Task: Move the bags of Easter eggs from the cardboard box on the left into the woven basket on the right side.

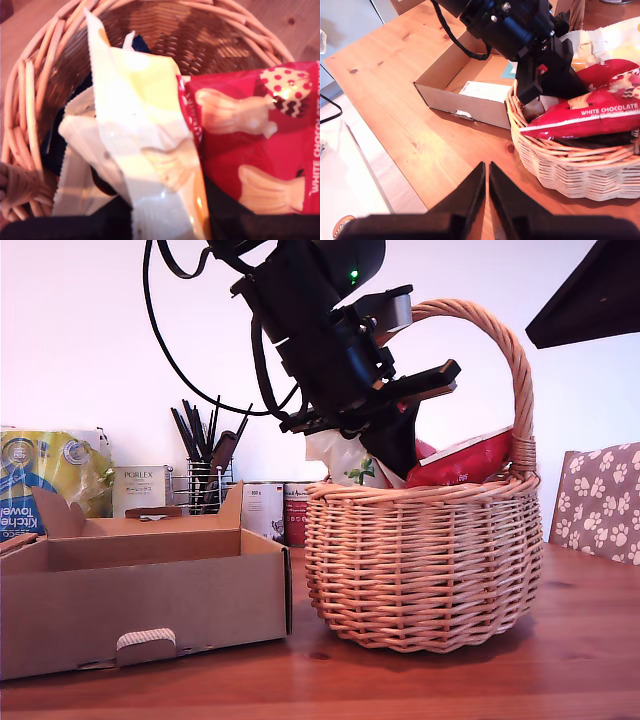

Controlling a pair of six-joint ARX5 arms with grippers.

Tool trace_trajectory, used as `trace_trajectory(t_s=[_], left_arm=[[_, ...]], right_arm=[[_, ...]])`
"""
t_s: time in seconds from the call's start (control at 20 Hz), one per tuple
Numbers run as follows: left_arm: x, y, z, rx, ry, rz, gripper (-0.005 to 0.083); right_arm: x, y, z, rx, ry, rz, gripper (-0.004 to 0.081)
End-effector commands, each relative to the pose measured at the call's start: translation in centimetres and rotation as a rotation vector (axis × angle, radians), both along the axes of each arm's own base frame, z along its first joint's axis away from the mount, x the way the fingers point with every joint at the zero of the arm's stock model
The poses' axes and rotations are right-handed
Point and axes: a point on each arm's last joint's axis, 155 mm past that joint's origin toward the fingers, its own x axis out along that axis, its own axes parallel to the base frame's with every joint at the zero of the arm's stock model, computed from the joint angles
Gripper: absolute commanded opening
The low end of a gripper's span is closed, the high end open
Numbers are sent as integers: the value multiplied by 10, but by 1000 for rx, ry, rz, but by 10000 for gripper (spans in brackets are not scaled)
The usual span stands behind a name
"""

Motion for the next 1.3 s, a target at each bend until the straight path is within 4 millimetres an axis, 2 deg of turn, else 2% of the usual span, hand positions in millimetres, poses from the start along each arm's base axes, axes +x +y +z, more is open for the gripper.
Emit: trace_trajectory(t_s=[0.0, 0.05, 0.15, 0.2, 0.35, 0.65, 0.75, 0.85, 0.9, 1.0, 1.05, 1.15, 1.25], left_arm=[[-2, 4, -17, 25, 5, -5, 34], [0, -1, -12, 4, -14, -7, 178], [6, -6, -4, -26, -44, -9, 527], [7, -8, -2, -32, -47, -11, 618], [6, -7, 12, -40, -63, -18, 619], [-5, 5, 84, -127, -145, -16, 619], [-12, 14, 97, -120, -155, -18, 591], [-19, 31, 95, -50, -148, -12, 474], [-23, 38, 90, -12, -138, -16, 348], [-27, 45, 86, 22, -141, -33, -27], [-27, 45, 87, 15, -148, -31, -3], [-29, 50, 88, -3, -166, -25, -21], [-28, 63, 86, -29, -214, 7, -21]], right_arm=[[-1, 2, 6, 10, -10, 10, -13], [-1, 2, 6, 10, -10, 11, -13], [-1, 2, 5, 9, -9, 10, -13], [-1, 2, 5, 9, -9, 10, -13], [-1, 2, 5, 9, -9, 10, -13], [-1, 2, 5, 10, -10, 11, -13], [-1, 2, 5, 10, -10, 10, -13], [-1, 2, 6, 10, -11, 10, -13], [0, 2, 7, 11, -16, 8, -13], [5, 1, 11, 17, -38, -10, -13], [11, -2, 14, 12, -61, -38, -13], [26, -10, 21, 6, -113, -116, -13], [38, -16, 32, 36, -141, -189, -13]])
